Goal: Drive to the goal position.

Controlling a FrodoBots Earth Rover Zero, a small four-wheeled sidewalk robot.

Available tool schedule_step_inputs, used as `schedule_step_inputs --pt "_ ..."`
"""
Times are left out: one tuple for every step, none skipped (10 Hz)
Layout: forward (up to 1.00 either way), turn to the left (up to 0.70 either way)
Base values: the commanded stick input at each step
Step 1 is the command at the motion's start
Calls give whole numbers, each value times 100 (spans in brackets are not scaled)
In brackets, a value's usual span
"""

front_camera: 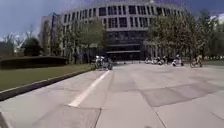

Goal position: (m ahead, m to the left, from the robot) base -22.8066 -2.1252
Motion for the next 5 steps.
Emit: schedule_step_inputs --pt "85 1" --pt "85 1" --pt "85 1" --pt "85 1" --pt "85 1"
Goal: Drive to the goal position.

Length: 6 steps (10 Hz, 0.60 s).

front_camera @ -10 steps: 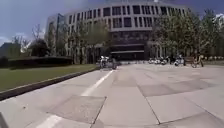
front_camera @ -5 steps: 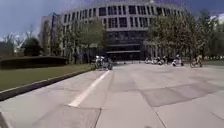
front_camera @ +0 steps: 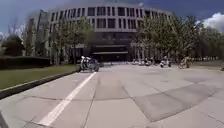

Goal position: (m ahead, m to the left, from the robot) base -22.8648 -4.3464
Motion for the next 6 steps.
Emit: schedule_step_inputs --pt "85 -7" --pt "85 -19" --pt "85 -33" --pt "85 -33" --pt "85 -33" --pt "85 -33"
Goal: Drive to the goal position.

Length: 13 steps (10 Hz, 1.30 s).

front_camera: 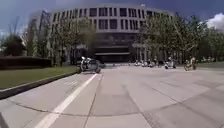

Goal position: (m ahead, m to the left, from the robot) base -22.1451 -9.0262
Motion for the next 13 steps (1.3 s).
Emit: schedule_step_inputs --pt "85 -33" --pt "85 -33" --pt "85 -33" --pt "85 -33" --pt "85 -33" --pt "85 -33" --pt "85 -33" --pt "85 -33" --pt "85 -33" --pt "85 -33" --pt "85 -33" --pt "85 -33" --pt "85 -33"
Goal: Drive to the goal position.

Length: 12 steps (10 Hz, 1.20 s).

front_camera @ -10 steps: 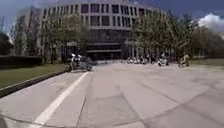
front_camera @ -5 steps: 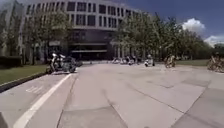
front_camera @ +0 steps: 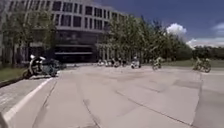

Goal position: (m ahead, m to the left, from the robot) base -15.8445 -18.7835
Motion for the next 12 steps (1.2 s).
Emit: schedule_step_inputs --pt "85 -33" --pt "85 -33" --pt "85 -33" --pt "85 -33" --pt "85 -33" --pt "85 -33" --pt "85 -33" --pt "85 -33" --pt "85 -33" --pt "85 -33" --pt "85 -33" --pt "85 -33"
